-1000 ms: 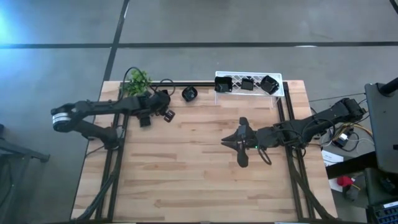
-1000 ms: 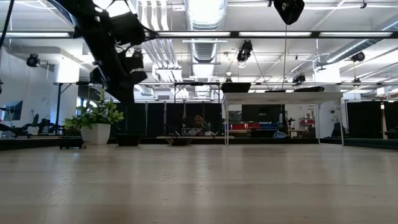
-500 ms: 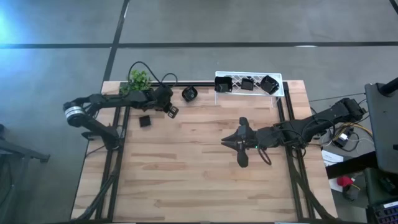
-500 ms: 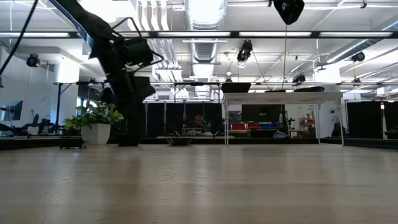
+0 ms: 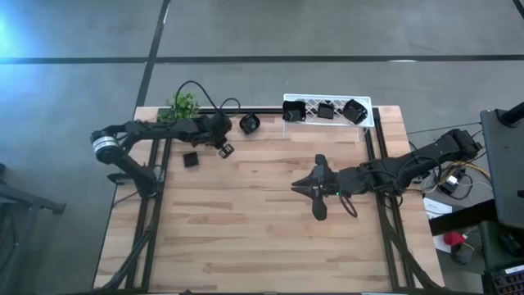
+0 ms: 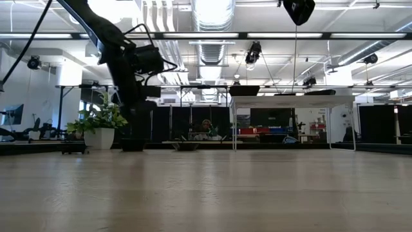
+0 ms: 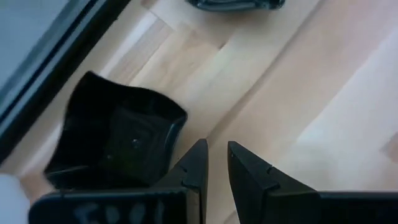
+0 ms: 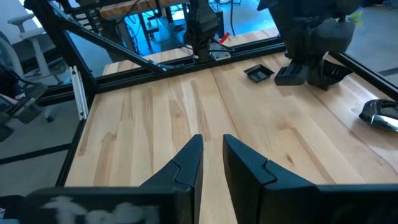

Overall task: Pick & Place Mini shaped plates
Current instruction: Stack the black distorted square plate on top of the black distorted square plate on the shelf

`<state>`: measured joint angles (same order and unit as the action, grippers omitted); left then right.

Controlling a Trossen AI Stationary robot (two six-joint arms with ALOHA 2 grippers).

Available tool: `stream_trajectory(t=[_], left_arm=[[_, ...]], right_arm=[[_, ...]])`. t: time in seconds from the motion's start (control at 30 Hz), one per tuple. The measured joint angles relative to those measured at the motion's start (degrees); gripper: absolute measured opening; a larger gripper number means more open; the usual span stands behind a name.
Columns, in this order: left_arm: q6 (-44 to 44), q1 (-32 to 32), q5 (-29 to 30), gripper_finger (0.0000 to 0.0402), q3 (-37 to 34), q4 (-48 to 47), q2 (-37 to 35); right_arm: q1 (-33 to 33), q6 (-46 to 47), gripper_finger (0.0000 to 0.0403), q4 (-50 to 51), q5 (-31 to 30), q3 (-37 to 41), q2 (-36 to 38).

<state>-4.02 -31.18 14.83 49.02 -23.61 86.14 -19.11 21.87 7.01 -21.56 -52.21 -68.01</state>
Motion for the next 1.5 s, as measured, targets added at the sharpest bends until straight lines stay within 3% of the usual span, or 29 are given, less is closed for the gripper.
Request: stream_trajectory(t=[0.13,0.63,1.5], left_arm=[[1.0,0.0,3.6,0.0055,-0.2,-0.4,0.1],[6.0,-0.1,7.6,0.0055,-4.5,0.7,0.1],[13.8,-1.4,7.8,0.0055,-9.5,11.6,0.0]], right_arm=[[0.0,-0.1,0.0057,0.0,0.0,0.0,0.0],[0.0,-2.4,0.0057,0.1,0.0,0.0,0.0],[0.0,-2.6,0.0057,0.0,0.0,0.0,0.0]])
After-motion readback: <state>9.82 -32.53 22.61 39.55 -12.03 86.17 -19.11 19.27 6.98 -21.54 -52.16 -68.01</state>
